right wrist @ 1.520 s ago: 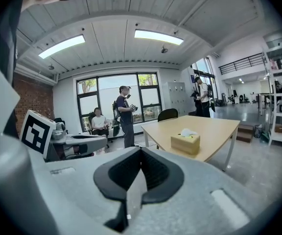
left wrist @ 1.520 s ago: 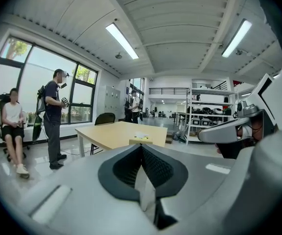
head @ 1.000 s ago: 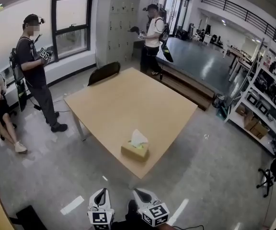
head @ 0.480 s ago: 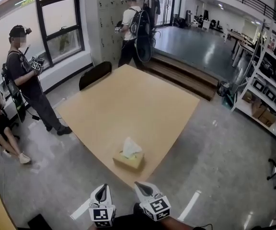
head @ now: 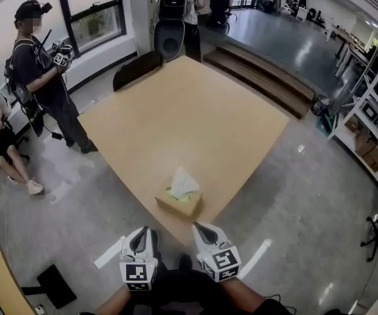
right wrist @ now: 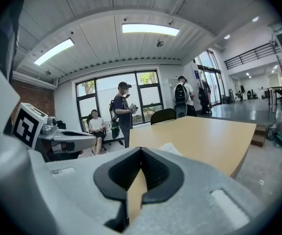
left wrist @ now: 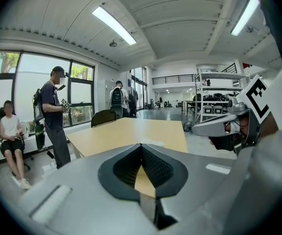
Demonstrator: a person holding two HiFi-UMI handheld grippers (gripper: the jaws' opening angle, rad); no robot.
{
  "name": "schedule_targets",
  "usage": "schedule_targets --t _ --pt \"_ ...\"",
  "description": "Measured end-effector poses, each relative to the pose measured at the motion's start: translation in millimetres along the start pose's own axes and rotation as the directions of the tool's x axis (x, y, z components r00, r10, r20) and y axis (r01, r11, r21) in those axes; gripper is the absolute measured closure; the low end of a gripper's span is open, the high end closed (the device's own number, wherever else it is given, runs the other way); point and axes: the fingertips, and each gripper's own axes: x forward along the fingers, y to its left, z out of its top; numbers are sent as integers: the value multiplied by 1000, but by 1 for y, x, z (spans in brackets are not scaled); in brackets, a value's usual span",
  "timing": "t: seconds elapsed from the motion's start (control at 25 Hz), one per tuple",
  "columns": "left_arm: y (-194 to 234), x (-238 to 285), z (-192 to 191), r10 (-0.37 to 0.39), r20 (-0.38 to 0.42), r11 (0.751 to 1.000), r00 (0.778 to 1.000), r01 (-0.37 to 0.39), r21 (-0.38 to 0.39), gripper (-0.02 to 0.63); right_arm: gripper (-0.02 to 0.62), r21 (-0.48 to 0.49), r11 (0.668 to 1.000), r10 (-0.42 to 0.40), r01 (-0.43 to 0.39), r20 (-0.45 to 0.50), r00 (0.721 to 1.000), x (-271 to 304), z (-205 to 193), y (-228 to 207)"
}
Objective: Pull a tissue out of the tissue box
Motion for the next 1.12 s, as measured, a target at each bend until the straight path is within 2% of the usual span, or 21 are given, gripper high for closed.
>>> schedule_targets --t 0.24,0.36,0.44,0.56,0.92,1.12 --pt "3 32 18 -57 -6 998 998 57 12 588 603 22 998 -58 59 -57 997 11 3 -18" --pt "6 58 22 -105 -34 994 994 106 15 588 599 39 995 -85 90 -108 991 24 2 -27" --pt "7 77 24 -146 -46 989 988 147 23 588 548 55 993 -92 101 -144 985 38 0 -34" --pt "16 103 24 -187 -50 982 981 189 29 586 531 62 990 -115 129 -192 975 61 -7 -44" --pt "45 147 0 -277 -92 960 956 280 20 580 431 83 970 -183 227 -357 916 112 -42 -54" --pt "44 173 16 -339 -122 939 933 344 25 581 423 113 954 -200 277 -446 872 131 -43 -71"
